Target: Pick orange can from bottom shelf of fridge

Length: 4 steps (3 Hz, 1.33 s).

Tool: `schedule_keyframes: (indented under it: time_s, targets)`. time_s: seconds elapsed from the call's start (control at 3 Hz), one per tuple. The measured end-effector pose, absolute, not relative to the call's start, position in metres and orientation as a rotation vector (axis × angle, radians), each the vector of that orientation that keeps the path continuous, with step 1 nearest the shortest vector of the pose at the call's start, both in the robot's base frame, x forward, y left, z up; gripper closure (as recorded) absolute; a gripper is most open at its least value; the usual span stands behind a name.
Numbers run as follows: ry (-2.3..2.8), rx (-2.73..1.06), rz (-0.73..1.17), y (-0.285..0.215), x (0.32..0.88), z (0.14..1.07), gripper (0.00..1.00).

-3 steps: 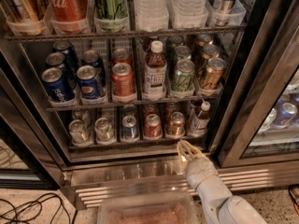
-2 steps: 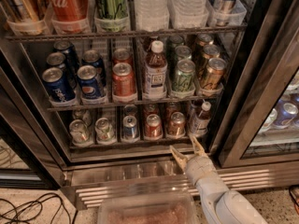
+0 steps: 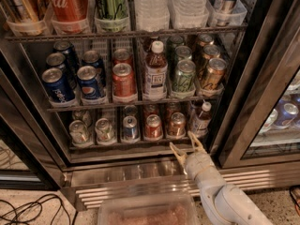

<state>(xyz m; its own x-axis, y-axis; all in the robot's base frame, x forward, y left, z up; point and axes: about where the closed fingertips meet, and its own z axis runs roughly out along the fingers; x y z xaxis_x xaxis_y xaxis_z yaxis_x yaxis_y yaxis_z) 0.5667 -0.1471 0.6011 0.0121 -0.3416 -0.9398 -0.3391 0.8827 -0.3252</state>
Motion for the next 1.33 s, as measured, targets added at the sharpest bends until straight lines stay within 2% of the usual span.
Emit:
schedule_keyframes:
  time_s: [1.0,1.33]
  targets:
    - [1.544,-0.583,-0.040,-0.155,0.603,0.610,0.42]
    - [1.523,-0.583,-0.017,-0.132,0.645,0.604,0.42]
